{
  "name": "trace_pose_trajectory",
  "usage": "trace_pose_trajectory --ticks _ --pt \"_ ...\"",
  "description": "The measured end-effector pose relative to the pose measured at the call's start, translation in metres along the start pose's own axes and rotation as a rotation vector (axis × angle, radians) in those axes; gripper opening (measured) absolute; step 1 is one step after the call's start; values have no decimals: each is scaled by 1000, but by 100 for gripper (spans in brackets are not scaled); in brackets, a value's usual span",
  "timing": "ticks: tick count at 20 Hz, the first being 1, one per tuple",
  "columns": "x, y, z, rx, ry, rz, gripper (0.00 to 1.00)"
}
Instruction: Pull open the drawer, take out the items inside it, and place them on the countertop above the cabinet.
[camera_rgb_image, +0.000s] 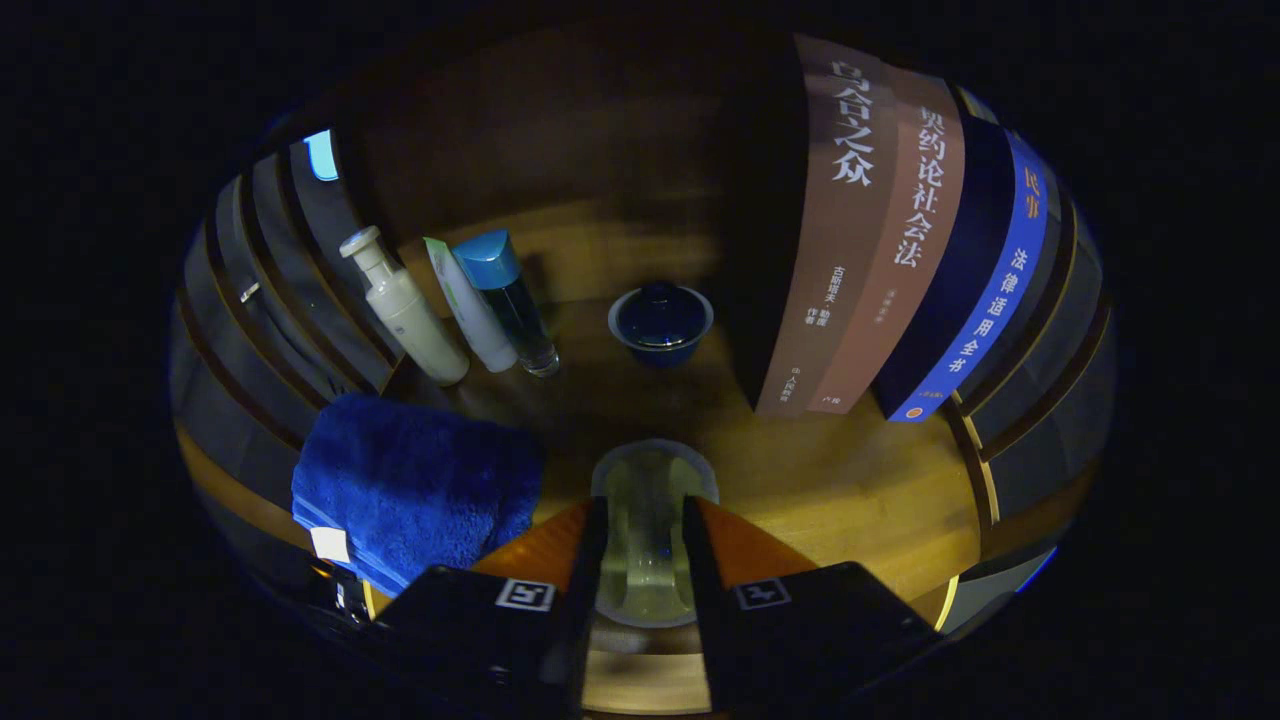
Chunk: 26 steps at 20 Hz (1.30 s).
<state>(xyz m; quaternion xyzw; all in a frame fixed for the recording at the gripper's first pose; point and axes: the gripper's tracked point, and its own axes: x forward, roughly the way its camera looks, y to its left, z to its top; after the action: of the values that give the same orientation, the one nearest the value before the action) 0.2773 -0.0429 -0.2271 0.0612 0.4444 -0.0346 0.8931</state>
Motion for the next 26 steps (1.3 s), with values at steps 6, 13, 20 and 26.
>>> trace_pose_trajectory --ticks 6,13,20,26 --pt "-22 2 4 2 -71 4 100" --pt "-104 14 -29 -4 -248 27 100" --pt "-212 21 -89 -45 -514 32 100" --pt "-254 24 -164 -44 -669 55 100"
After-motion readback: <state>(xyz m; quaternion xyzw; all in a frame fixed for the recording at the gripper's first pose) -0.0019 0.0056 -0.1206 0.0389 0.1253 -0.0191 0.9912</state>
